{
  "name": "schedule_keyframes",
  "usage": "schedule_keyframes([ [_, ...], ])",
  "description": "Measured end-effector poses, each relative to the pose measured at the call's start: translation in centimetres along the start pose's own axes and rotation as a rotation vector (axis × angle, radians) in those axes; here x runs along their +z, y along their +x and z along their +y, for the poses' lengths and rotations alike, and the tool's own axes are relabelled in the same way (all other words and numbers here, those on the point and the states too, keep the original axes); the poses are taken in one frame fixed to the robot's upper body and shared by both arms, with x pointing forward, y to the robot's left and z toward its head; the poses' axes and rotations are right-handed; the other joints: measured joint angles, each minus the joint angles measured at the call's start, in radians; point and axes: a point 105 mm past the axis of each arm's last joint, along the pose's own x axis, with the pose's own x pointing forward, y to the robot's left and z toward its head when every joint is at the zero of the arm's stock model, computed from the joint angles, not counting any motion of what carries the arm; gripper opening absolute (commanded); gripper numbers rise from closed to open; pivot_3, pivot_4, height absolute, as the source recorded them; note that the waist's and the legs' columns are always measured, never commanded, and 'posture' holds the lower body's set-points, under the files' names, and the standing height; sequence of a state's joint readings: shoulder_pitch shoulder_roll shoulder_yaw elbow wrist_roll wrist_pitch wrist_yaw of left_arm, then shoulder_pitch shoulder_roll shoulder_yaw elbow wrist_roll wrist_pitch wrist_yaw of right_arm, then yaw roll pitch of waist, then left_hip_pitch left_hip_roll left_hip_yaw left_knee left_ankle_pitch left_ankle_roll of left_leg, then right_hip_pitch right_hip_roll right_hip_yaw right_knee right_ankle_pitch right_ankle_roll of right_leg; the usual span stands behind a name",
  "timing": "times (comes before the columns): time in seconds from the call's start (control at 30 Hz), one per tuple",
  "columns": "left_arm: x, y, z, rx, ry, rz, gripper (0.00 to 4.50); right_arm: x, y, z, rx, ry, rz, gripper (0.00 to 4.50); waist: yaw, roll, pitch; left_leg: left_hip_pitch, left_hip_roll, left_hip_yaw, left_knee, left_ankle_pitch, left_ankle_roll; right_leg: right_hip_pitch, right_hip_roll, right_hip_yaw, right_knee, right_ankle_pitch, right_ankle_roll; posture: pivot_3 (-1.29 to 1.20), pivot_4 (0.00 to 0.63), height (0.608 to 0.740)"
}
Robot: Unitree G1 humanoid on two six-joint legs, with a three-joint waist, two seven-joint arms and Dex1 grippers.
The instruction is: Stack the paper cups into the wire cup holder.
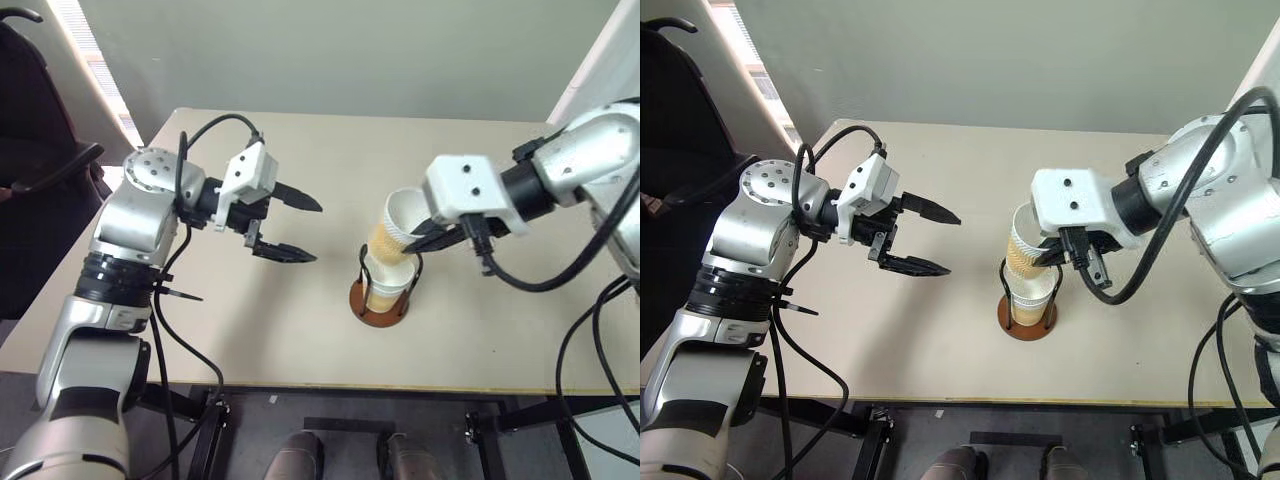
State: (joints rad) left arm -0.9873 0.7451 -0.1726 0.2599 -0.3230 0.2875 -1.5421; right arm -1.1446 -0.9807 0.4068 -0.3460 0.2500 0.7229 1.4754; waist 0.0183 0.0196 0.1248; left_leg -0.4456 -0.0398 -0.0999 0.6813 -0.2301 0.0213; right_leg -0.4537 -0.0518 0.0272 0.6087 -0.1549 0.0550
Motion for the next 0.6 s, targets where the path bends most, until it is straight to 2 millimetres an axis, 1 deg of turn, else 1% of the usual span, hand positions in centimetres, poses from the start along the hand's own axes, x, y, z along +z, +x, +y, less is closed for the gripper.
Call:
schedule_keyframes([
  [0.13,0.1,-0.2,0.0,0.005,0.001,0.001,4.5,-1.1,0.5,0.0,0.015,0.015,0.018,0.04,0.0,0.0,0.0,0.0,0.0,0.0,0.0,0.0,0.0,0.0,0.0,0.0,0.001,0.0,-0.001,0.0,0.15,0.74],
  [0.23,0.1,-0.2,0.0,0.007,0.003,0.003,4.5,-2.1,1.3,0.2,0.04,0.024,0.044,0.04,-0.001,0.0,0.0,0.001,0.0,0.0,0.0,0.0,-0.001,0.0,0.0,0.0,0.002,0.0,-0.001,0.0,0.15,0.74],
  [0.43,0.2,-0.2,0.0,0.005,0.006,0.004,4.5,-2.7,2.1,0.2,0.061,-0.015,0.072,0.04,-0.002,0.0,0.0,0.001,0.0,0.0,0.0,0.0,-0.001,0.0,0.0,0.0,0.002,0.0,-0.002,0.0,0.15,0.74],
  [0.47,0.2,-0.2,0.0,0.005,0.007,0.004,4.5,-2.6,2.4,0.2,0.065,-0.023,0.073,0.42,-0.002,0.0,0.0,0.001,0.0,0.0,0.0,0.0,-0.001,0.0,0.0,0.0,0.002,0.0,-0.002,0.0,0.15,0.74],
  [0.5,0.2,-0.2,0.0,0.005,0.007,0.005,4.5,-2.6,2.7,0.1,0.071,-0.027,0.066,0.61,-0.003,0.0,0.0,0.001,0.0,0.0,0.0,0.0,-0.001,0.0,0.0,0.0,0.002,0.0,-0.002,0.0,0.15,0.74],
  [0.6,0.2,-0.2,0.0,0.004,0.01,0.005,4.5,-1.9,3.6,0.0,0.085,-0.041,0.039,1.61,-0.004,0.0,0.0,0.001,0.0,0.0,-0.001,0.001,-0.001,-0.001,0.0,0.0,0.002,0.0,-0.001,0.0,0.15,0.74],
])
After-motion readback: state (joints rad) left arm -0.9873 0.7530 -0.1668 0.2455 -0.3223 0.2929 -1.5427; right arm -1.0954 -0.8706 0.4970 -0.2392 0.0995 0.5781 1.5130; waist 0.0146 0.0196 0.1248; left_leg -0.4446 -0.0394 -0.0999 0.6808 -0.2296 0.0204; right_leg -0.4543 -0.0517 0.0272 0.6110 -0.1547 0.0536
